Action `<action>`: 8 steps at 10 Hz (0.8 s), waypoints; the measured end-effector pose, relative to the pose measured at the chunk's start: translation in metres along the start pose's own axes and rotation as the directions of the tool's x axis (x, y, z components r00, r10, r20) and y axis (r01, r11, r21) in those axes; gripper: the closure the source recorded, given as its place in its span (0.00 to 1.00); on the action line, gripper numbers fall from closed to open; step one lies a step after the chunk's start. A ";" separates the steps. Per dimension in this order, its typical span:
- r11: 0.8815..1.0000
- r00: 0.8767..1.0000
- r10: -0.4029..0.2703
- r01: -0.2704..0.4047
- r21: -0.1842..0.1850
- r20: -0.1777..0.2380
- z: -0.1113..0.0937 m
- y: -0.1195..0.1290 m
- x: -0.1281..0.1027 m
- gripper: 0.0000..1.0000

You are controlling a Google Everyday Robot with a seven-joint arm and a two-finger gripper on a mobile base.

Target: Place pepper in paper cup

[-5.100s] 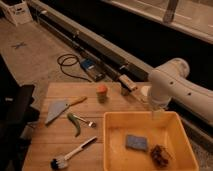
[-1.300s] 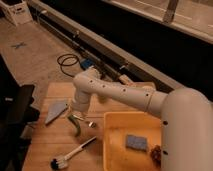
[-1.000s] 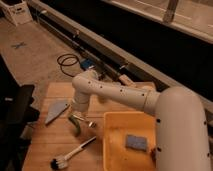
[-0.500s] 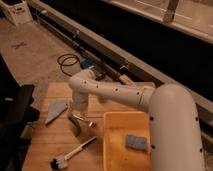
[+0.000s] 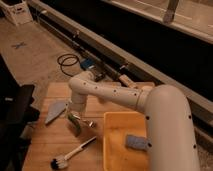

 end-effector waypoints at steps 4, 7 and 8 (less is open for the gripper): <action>0.999 0.998 -0.014 0.013 0.032 0.058 0.015 -0.002 -0.005 0.35; 1.000 0.996 -0.014 0.014 0.000 0.091 0.025 0.003 -0.004 0.35; 1.000 0.995 -0.014 0.016 -0.016 0.102 0.029 0.004 -0.002 0.35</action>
